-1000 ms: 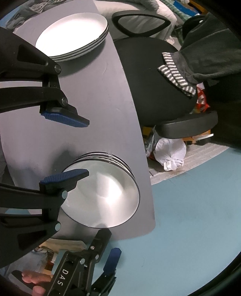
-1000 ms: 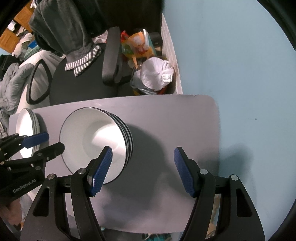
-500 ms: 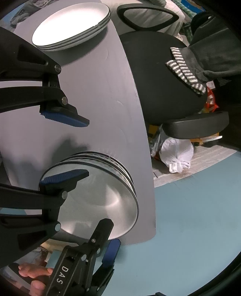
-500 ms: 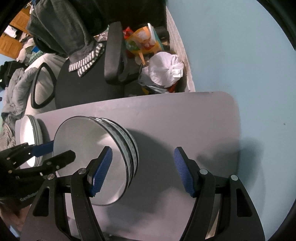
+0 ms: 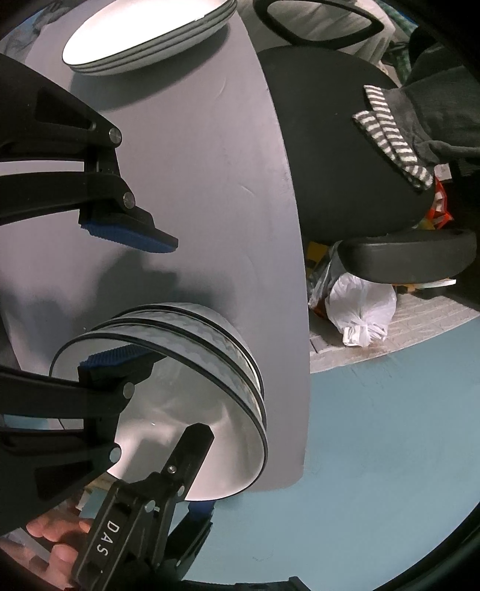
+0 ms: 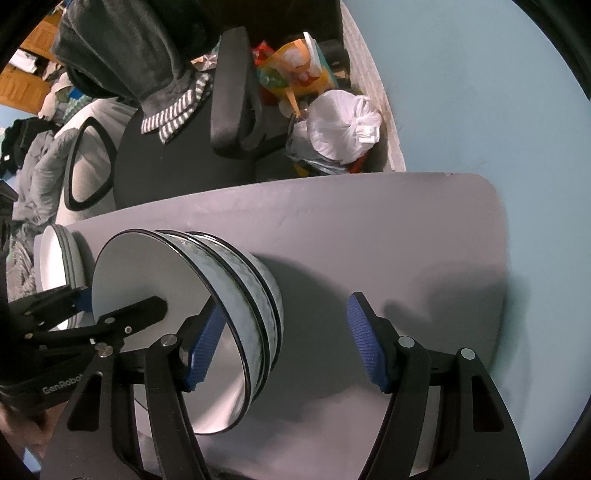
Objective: Organize plates and bowls
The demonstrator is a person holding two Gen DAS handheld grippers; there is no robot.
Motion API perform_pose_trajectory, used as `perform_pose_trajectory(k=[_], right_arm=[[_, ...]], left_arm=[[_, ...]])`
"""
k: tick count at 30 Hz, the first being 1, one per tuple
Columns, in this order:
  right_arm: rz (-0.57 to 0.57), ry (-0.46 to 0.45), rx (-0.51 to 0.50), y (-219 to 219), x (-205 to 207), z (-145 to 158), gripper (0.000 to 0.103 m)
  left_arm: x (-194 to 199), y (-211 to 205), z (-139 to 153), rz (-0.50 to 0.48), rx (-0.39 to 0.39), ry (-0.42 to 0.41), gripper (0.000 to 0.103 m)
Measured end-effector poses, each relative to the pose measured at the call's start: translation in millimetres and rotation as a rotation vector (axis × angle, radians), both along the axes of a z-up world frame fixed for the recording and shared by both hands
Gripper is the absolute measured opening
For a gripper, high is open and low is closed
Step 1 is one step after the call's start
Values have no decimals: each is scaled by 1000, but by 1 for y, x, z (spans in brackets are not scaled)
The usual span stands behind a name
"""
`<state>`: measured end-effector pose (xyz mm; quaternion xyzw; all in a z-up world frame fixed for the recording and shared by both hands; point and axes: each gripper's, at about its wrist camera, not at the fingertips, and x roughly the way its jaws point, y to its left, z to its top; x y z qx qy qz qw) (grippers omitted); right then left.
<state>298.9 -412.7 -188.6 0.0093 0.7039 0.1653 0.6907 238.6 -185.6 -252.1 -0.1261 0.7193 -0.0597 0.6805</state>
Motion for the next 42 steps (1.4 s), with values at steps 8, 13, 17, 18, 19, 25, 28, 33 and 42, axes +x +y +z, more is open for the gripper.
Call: perform_pose_trajectory(k=[8,13,17,18,19,25,28,33,42], right_arm=[[-11,11,23,2,0,-7,69],[-3,5,30,5,0,-9,67],[-2,36,68,5,-3,-11,61],[-1,42,77,6,-4,-11,57],[0,47,85,7,-4,-11,56],[1,70,111,9,-3,-11,42],[3,72,111,11,-3,-12,42],[21,66,94,13,-5,-10,42],[26,39,34,19,-7,-5,40]], left_arm=[[-1,4,-4,7,-28,-2,54],[-3,9,-7,25,-48,-13,64],[-4,13,-11,51,-94,13,62],[-5,13,-12,54,-110,18,61],[-5,13,-11,53,-120,19,57],[-5,6,-7,27,-158,27,34],[-5,4,-6,27,-166,34,27],[-6,2,-5,21,-148,25,25],[-5,-1,-2,2,-118,32,25]])
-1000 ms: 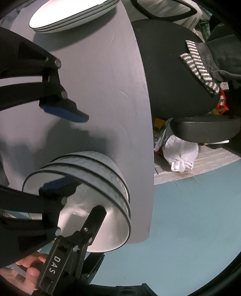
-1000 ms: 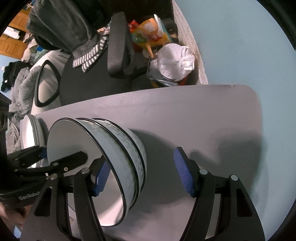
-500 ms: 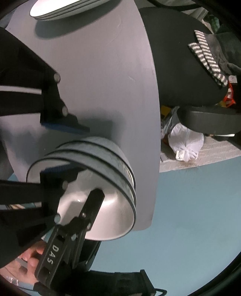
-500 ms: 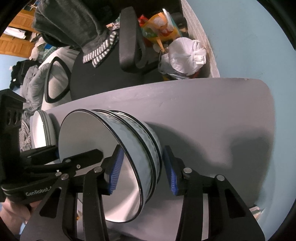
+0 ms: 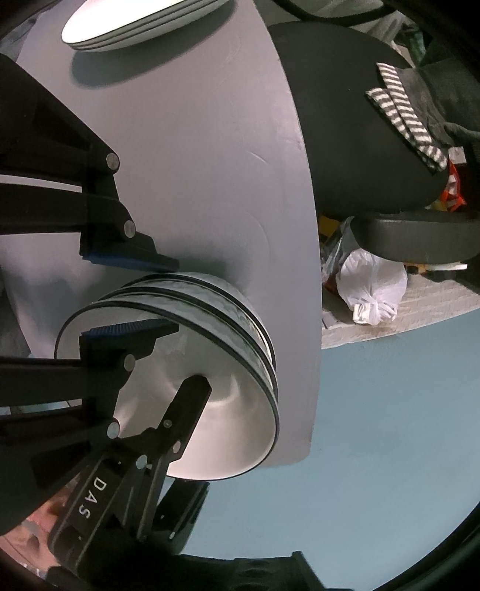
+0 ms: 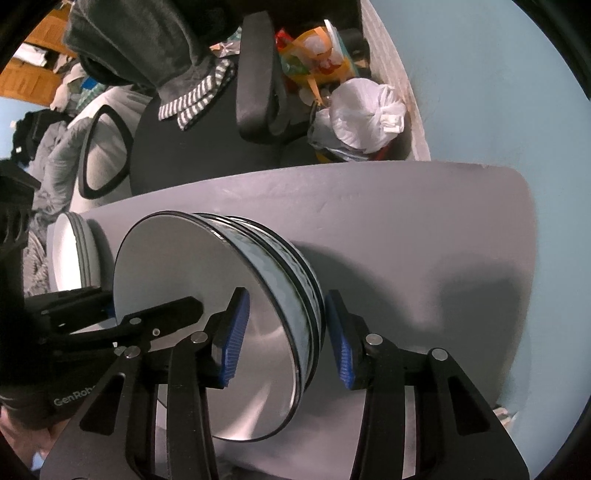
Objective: Organize plates and bowls
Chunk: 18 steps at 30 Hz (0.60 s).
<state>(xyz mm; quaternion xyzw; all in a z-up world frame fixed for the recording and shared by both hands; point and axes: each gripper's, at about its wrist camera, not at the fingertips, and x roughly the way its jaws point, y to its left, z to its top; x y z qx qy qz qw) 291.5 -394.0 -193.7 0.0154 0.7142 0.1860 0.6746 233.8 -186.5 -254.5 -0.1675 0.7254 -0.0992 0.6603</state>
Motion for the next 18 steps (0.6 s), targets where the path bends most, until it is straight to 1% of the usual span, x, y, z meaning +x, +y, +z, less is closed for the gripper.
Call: perform_pose_trajectory(k=[1,6,12,18], right_arm=[[-7,0,-2,-1,0,0,38],[-29,10,-7,-9,1,0,23],[-30,19,3,-10,-4,0,19],[-51,33,21,-9,-8,-1,17]], left_arm=[[0,0,0,3,1,-2,25],[-2,-3,4,-25,24,-15,24],[-1,-3,6,-31,37,-23,24],[-4,-2,7,-38,50,-27,24]])
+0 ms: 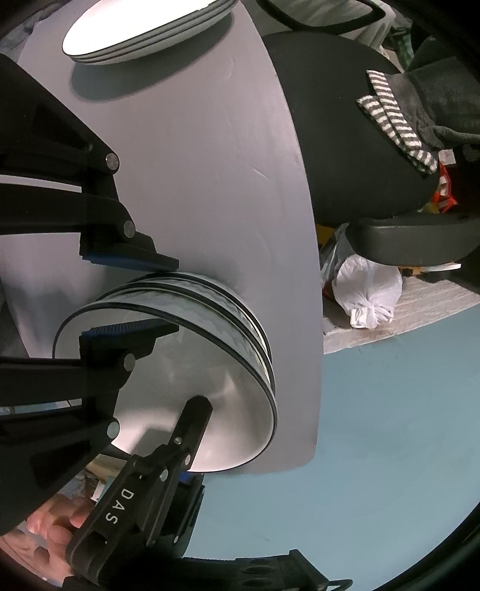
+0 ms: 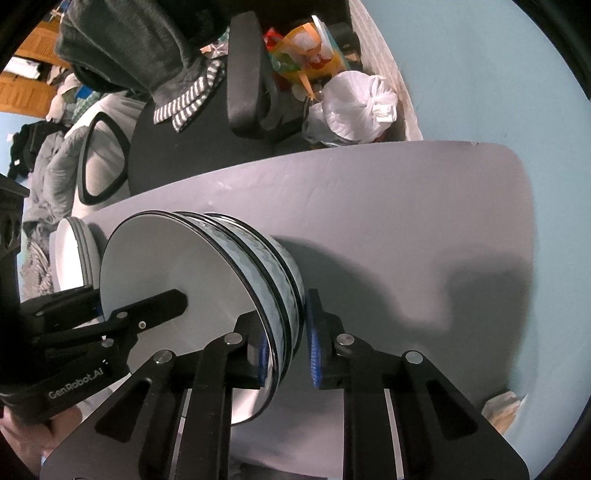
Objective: Organize plates and bowls
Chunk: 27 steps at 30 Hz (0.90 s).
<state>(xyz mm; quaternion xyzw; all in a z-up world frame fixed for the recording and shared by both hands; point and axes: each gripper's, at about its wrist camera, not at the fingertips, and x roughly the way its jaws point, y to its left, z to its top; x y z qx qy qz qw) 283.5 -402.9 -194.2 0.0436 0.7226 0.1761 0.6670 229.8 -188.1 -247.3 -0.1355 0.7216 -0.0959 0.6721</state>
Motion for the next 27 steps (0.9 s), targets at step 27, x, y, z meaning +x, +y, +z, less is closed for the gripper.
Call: perform_pose_trajectory(k=[27], right_arm=[[90,-8,-5,58,-21,11,17]], left_arm=[[-32,54,14,90,6,-12,24]])
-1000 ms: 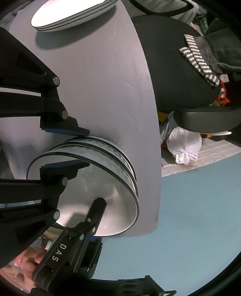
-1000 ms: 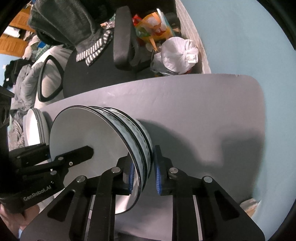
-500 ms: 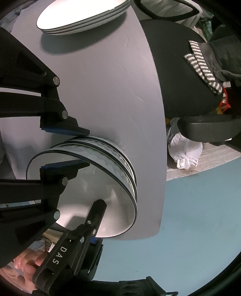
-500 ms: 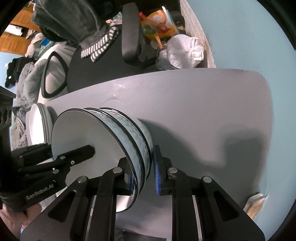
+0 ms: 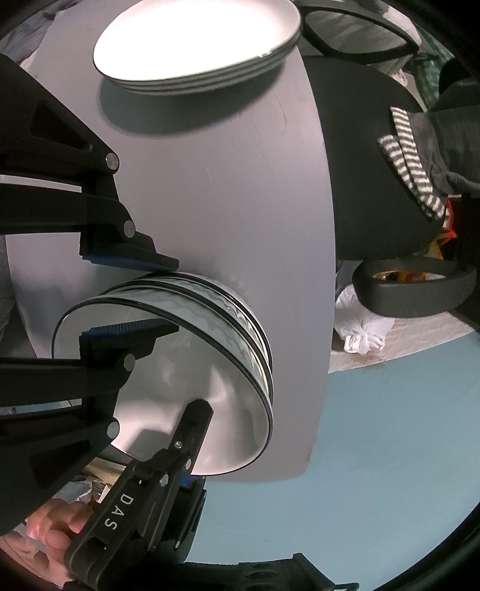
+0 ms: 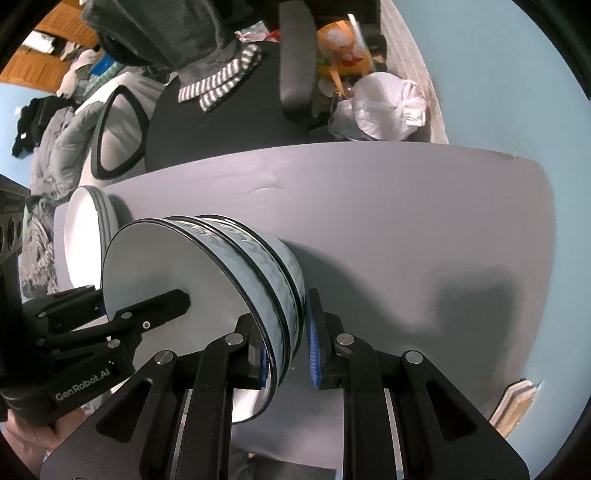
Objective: Organize plates and bowls
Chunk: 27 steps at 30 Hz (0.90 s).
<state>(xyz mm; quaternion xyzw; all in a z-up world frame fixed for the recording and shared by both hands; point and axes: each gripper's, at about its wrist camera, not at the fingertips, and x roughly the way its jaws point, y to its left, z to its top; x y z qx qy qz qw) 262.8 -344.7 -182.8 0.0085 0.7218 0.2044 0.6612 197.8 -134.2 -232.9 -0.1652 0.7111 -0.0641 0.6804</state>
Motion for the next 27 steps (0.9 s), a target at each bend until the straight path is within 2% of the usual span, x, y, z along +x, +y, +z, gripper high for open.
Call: perform_pose_trajectory(k=[15,27], right_arm=[[67,-37,11,61,-17,24,17],[134,-81,13,120,-24,48,17]], left_arm=[[-30,58,29,94,-8,-42,24],[-21,118,64,172,-5,-76,24]])
